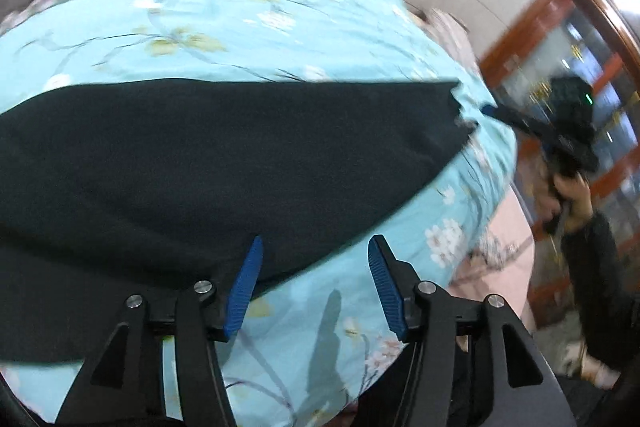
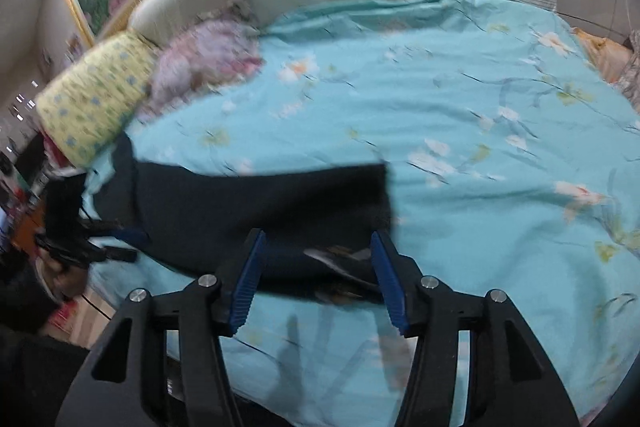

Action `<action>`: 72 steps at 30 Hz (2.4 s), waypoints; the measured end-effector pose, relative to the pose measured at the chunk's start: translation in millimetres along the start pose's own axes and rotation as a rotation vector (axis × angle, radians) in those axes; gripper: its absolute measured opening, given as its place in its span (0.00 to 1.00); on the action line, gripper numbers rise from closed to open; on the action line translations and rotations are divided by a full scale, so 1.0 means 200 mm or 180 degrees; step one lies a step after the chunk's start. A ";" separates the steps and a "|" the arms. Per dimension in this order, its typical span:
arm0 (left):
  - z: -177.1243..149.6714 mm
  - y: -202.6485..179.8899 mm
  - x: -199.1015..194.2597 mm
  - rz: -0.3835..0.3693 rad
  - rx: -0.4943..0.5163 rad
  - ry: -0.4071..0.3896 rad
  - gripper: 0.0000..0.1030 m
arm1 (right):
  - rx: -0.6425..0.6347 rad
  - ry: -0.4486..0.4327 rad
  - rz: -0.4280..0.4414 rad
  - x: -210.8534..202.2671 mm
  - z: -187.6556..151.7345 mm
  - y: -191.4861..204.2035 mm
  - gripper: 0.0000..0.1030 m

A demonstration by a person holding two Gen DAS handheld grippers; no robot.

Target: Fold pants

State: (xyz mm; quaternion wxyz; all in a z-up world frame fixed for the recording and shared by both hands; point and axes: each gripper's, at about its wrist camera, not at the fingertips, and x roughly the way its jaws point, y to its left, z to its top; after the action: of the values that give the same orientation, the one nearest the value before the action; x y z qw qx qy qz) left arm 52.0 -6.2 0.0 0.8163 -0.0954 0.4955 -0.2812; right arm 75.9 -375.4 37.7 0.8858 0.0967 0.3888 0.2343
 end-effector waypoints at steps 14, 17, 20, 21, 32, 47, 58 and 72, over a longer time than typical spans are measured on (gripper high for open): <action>0.13 0.50 -0.40 0.0737 -0.1079 -0.0494 0.59 | -0.0200 0.0254 0.0995 0.46 0.09 0.64 0.54; 0.18 0.60 -0.47 0.0908 -0.1230 -0.0556 0.59 | -0.0222 0.0337 0.1127 0.55 0.09 0.74 0.54; 0.27 0.70 -0.54 0.1117 -0.1346 -0.0620 0.59 | -0.0278 0.0478 0.1249 0.65 0.09 0.84 0.54; 0.30 0.74 -0.55 0.1207 -0.1380 -0.0625 0.59 | -0.0315 0.0518 0.1286 0.67 0.09 0.88 0.54; 0.54 1.03 -0.46 0.1879 -0.1663 -0.0071 0.60 | -0.0691 0.0739 0.1624 0.94 0.08 1.25 0.54; 0.30 1.02 -0.57 0.1671 -0.1787 -0.0457 0.04 | -0.1079 0.1063 0.1392 1.19 -0.04 1.46 0.08; -0.15 0.94 -0.91 0.0817 -0.2296 -0.1457 0.04 | -0.1442 0.0824 0.1389 0.97 -0.03 1.51 0.07; -0.41 1.10 -0.84 0.0550 -0.2528 -0.1570 0.04 | -0.1672 0.1031 0.1106 1.04 -0.12 1.57 0.07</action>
State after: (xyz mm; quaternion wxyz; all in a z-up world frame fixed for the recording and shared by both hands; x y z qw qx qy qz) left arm 2.3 277.6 -8.8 0.8303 -0.4225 0.3623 0.0300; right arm 74.2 0.4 -0.4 0.7542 -0.1081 0.4284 0.4857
